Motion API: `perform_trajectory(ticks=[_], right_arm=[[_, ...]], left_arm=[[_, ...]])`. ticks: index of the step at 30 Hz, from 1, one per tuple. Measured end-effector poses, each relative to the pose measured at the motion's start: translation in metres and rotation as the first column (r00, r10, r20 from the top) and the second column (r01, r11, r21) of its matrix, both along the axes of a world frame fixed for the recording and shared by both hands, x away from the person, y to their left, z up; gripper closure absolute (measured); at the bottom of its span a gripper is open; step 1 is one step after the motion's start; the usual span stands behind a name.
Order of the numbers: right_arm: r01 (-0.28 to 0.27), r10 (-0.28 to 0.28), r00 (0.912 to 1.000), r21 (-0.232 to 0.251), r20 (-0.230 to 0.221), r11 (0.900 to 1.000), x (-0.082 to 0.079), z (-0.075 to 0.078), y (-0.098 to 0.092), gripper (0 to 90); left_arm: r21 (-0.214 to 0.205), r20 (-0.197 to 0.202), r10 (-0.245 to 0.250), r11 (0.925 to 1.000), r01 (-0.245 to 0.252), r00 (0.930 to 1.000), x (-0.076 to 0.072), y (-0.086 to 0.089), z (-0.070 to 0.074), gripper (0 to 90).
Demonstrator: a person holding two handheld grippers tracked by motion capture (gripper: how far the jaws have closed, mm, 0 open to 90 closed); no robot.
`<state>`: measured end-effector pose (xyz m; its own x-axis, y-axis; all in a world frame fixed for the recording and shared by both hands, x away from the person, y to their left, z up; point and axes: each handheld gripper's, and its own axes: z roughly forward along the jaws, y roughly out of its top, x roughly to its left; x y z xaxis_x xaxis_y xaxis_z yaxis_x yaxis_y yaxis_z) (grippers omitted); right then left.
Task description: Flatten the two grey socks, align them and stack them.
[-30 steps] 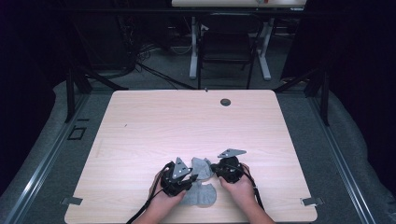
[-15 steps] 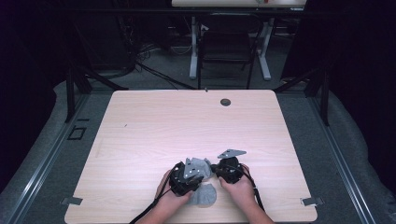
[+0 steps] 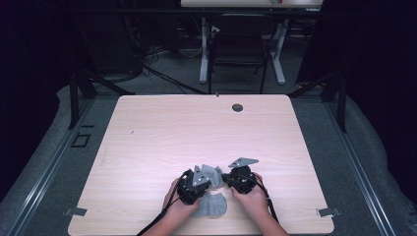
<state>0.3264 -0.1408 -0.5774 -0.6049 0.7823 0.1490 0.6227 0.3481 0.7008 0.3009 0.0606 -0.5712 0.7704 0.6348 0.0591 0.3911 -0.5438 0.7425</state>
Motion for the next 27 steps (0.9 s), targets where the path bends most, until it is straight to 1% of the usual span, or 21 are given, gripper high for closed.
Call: perform_trajectory(ticks=[2, 3, 4, 6, 7, 8, 9, 11, 13, 16, 19, 20, 21, 22, 23, 24, 26, 27], right_arm=[[0.002, -0.002, 1.0, -0.005, -0.005, 1.0, 0.0, 0.0, 0.0, 88.9], [0.001, -0.001, 1.0, -0.003, -0.006, 1.0, 0.0, 0.0, 0.0, 88.9], [0.002, -0.002, 1.0, -0.003, -0.006, 1.0, 0.0, 0.0, 0.0, 88.9], [0.002, -0.002, 1.0, -0.005, -0.005, 1.0, 0.0, 0.0, 0.0, 88.9], [0.002, -0.002, 1.0, 0.002, -0.004, 1.0, 0.0, 0.0, 0.0, 88.9], [0.002, -0.003, 1.0, -0.003, -0.008, 1.0, 0.0, 0.0, 0.0, 88.9], [0.003, -0.003, 1.0, 0.002, -0.004, 1.0, 0.0, 0.0, 0.0, 88.9], [0.003, -0.003, 1.0, -0.003, -0.001, 1.0, 0.0, 0.0, 0.0, 89.0], [0.0, 0.0, 1.0, -0.009, 0.003, 1.0, 0.0, 0.0, 0.0, 89.0], [0.001, -0.001, 1.0, -0.006, 0.006, 1.0, -0.001, 0.0, 0.0, 89.0], [-0.013, 0.013, 0.9999, -0.008, 0.005, 0.9999, -0.001, 0.001, 0.001, 89.0], [-0.014, 0.014, 0.9999, -0.009, 0.005, 0.9999, -0.001, 0.002, 0.001, 89.0], [-0.016, 0.016, 0.9998, -0.009, 0.007, 0.9998, -0.002, 0.002, 0.002, 89.0], [-0.016, 0.016, 0.9997, -0.006, 0.017, 0.9999, -0.002, 0.002, 0.003, 89.0], [-0.017, 0.018, 0.9997, -0.002, 0.016, 0.9998, -0.002, 0.002, 0.003, 89.0], [-0.018, 0.018, 0.9997, -0.008, 0.017, 0.9998, -0.002, 0.003, 0.003, 89.0], [-0.027, 0.027, 0.9995, -0.021, 0.016, 0.9994, -0.002, 0.003, 0.003, 89.0], [-0.018, 0.018, 0.9997, -0.006, 0.019, 0.9998, -0.003, 0.002, 0.004, 89.0]], left_arm=[[-0.016, 0.007, 0.009, 0.9998, -0.009, 0.9999, 0.0, 0.004, 0.004, 90.0], [-0.024, 0.002, 0.012, 0.9996, -0.011, 0.9999, 0.0, 0.006, 0.006, 90.0], [-0.025, 0.005, 0.016, 0.9996, -0.016, 0.9999, 0.0, 0.008, 0.007, 90.0], [-0.04, 0.013, 0.033, 0.9987, -0.033, 0.9994, 0.001, 0.013, 0.01, 90.0], [-0.042, 0.015, 0.04, 0.9984, -0.039, 0.9991, 0.002, 0.016, 0.011, 90.0], [-0.047, 0.016, 0.051, 0.9977, -0.05, 0.9986, 0.002, 0.019, 0.012, 90.0], [-0.051, 0.019, 0.058, 0.997, -0.057, 0.9981, 0.003, 0.021, 0.013, 90.0], [-0.053, 0.018, 0.077, 0.9957, -0.076, 0.9969, 0.003, 0.026, 0.012, 90.0], [-0.044, 0.0, 0.095, 0.9945, -0.095, 0.9955, 0.003, 0.032, 0.009, 90.0], [-0.023, -0.022, 0.105, 0.9941, -0.106, 0.9942, 0.004, 0.037, 0.002, 90.0], [-0.021, -0.043, 0.117, 0.9928, -0.118, 0.9922, 0.005, 0.041, -0.002, 89.7], [-0.012, -0.038, 0.115, 0.9932, -0.116, 0.9926, 0.006, 0.042, -0.003, 89.6], [-0.01, -0.044, 0.117, 0.993, -0.118, 0.9921, 0.006, 0.043, -0.003, 89.5], [-0.012, -0.045, 0.119, 0.9928, -0.12, 0.9919, 0.006, 0.043, -0.004, 88.6], [-0.014, -0.044, 0.118, 0.9929, -0.118, 0.9921, 0.006, 0.044, -0.003, 88.2], [-0.02, -0.037, 0.119, 0.9926, -0.12, 0.9922, 0.006, 0.044, -0.002, 87.6], [-0.032, -0.039, 0.117, 0.9925, -0.118, 0.9924, 0.005, 0.044, 0.001, 86.1], [-0.038, -0.035, 0.108, 0.9933, -0.109, 0.9935, 0.005, 0.044, 0.003, 85.8]])
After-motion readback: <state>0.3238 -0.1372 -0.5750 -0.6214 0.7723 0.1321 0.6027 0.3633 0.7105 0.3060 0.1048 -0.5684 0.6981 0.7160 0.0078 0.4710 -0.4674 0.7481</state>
